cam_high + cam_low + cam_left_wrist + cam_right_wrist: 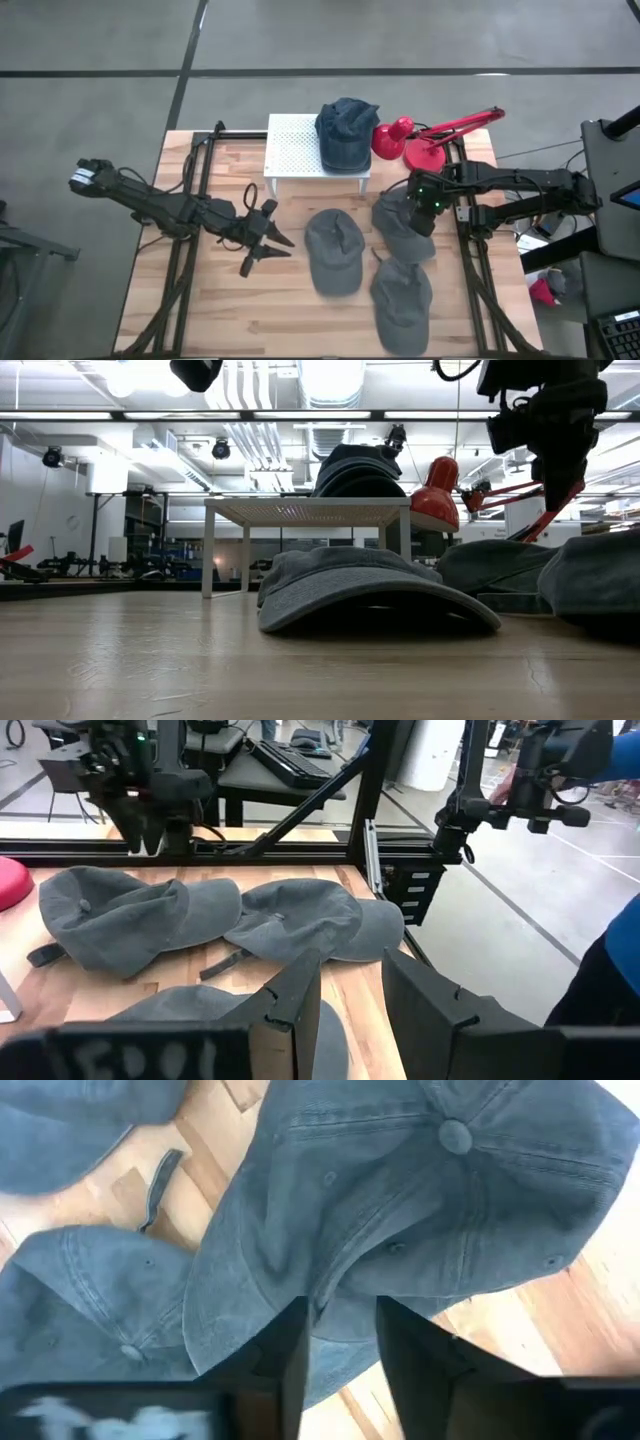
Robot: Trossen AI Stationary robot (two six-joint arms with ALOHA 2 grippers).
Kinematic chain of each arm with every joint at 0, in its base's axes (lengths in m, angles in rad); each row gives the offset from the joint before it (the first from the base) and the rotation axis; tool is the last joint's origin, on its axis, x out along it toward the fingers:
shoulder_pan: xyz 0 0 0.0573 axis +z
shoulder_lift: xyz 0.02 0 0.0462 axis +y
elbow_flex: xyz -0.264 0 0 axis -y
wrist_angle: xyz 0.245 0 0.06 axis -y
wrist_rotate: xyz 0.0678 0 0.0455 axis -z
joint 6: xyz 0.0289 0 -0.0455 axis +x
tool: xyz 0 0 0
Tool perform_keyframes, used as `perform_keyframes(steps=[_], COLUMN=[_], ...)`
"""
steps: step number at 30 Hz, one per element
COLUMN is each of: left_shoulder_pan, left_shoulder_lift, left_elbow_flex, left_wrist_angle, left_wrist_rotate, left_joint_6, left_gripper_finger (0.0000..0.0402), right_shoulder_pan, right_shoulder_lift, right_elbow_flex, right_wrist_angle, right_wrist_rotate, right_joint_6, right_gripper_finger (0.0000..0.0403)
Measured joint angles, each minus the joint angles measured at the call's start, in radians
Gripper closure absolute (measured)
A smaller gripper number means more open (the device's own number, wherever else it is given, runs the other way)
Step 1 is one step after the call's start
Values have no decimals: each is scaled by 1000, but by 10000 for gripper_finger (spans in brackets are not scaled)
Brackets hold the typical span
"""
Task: Pick & Place hat
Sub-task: Put the top right gray cap on the shelf
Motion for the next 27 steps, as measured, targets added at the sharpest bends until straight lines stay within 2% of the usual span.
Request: perform_keyframes(steps=[6,14,20,27], left_shoulder_pan=[0,0,0,0], left_shoulder_lift=[0,0,0,0], left_elbow_flex=[0,0,0,0], left_wrist_angle=[-1,-10,-30,-44], left_wrist_rotate=[0,2,3,4], left_joint_6=[3,4,4,4], left_gripper_finger=[289,289,289,289], right_shoulder_pan=[-28,-31,-31,-31], right_shoulder_lift=[36,167,249,269], right_elbow_flex=[-2,-3,-3,-3], right_wrist_angle=[-3,-9,-19,-26], right_wrist_rotate=[1,4,5,8], right_joint_6=[31,49,48,48], right_gripper_finger=[212,137,110,97])
